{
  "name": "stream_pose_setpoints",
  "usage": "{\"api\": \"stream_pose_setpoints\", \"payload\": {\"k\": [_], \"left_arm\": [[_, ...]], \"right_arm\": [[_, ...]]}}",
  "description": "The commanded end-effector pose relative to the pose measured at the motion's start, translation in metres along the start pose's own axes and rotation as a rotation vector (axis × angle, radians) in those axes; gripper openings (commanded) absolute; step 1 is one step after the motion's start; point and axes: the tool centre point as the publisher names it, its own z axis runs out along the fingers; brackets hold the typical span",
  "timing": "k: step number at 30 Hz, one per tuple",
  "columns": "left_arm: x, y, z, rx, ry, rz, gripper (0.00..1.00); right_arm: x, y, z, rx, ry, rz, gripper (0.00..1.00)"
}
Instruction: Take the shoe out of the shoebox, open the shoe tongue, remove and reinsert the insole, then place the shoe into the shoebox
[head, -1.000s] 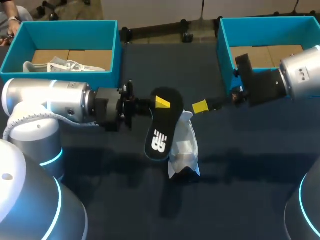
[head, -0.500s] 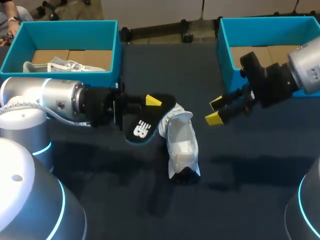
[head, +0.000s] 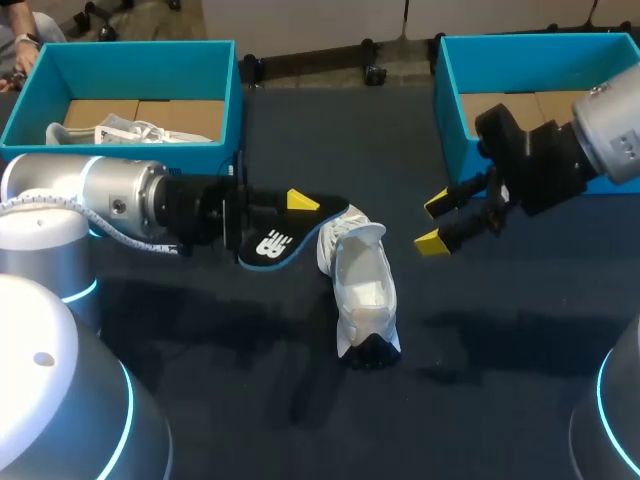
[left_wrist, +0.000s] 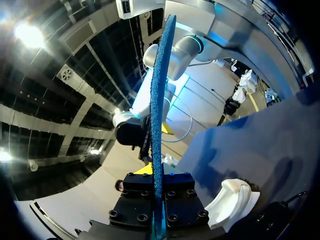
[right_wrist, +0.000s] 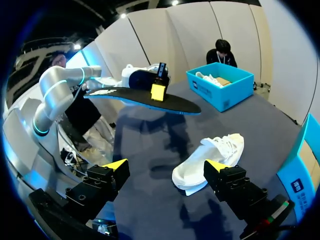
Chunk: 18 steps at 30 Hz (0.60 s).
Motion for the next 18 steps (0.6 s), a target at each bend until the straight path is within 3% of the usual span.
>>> {"api": "stream_pose_setpoints", "payload": {"k": [1,15,18], "left_arm": [[0.001,0.000,0.000,0.001,-0.001,0.001,0.00],[0.001,0.000,0.000,0.001,-0.001,0.001,0.00],[0.008,0.001,-0.001,-0.009,-0.012,-0.053,0.00]], "right_arm": [[0.002,-0.002,0.000,-0.001,-0.004,0.001,1.00],[0.002,-0.002,0.000,-0.001,-0.004,0.001,1.00],[-0.009,-0.016,0.002,0.017,-0.049,-0.092,1.00]]}}
